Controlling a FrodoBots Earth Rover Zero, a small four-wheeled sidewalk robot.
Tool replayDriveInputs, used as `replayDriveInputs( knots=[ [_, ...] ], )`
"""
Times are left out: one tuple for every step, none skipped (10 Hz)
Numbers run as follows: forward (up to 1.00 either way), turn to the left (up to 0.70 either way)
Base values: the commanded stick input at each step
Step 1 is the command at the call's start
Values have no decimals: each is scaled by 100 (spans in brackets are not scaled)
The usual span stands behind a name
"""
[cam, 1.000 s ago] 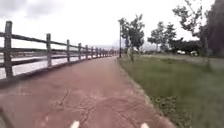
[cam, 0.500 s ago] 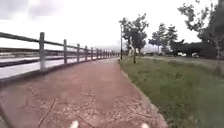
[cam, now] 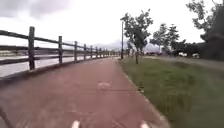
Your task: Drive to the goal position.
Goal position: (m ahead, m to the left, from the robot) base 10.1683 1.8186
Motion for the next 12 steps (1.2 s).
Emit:
replayDriveInputs(
  knots=[
    [100,0],
    [100,0],
    [100,0],
    [100,0],
    [100,0],
    [100,0],
    [100,0],
    [100,0],
    [100,0],
    [100,0],
    [100,0],
    [100,0]
  ],
)
